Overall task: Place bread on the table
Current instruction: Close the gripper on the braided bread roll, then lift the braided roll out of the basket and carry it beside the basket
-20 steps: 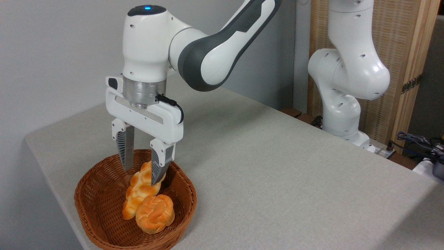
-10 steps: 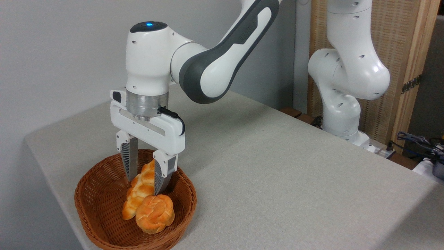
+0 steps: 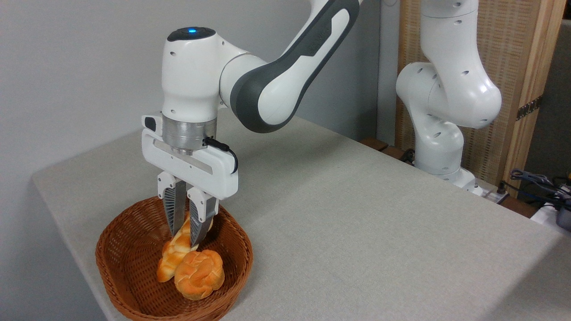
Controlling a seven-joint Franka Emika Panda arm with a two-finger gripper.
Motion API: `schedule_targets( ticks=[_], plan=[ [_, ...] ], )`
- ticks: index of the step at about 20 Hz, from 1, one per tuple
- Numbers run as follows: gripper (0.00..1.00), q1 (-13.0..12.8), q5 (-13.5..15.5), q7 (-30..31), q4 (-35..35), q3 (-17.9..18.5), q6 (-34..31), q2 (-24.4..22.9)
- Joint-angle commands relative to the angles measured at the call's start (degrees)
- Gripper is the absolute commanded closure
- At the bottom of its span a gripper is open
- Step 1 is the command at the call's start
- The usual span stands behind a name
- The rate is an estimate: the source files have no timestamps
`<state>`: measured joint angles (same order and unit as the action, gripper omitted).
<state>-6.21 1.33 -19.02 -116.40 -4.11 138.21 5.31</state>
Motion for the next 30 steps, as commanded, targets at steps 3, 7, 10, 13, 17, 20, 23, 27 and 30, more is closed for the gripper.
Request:
schedule_targets(
  ticks=[3,7,10,13,17,20,23,27,30],
  plan=[
    [0.58,0.3,3.2,0.0,6.1,1.4,-6.7,-2.4],
    [0.57,0.3,6.8,-4.9,9.3,2.4,-16.7,-5.8],
    [0.57,0.1,6.9,-11.9,8.3,2.4,-25.7,-11.3],
    [0.57,-0.1,6.8,-21.1,6.4,2.2,-36.1,-15.8],
    [0.3,-0.6,6.1,-23.3,1.6,0.8,-36.3,-17.1],
    [0.0,-0.6,5.5,-23.3,-1.3,0.6,-35.4,-17.0],
    [0.0,-1.0,5.2,-23.3,-1.5,0.6,-35.4,-16.6],
    [0.0,-1.0,5.2,-23.3,-1.6,0.6,-35.4,-16.5],
    [0.0,-1.0,5.1,-23.3,-1.6,0.6,-35.4,-16.5]
  ],
)
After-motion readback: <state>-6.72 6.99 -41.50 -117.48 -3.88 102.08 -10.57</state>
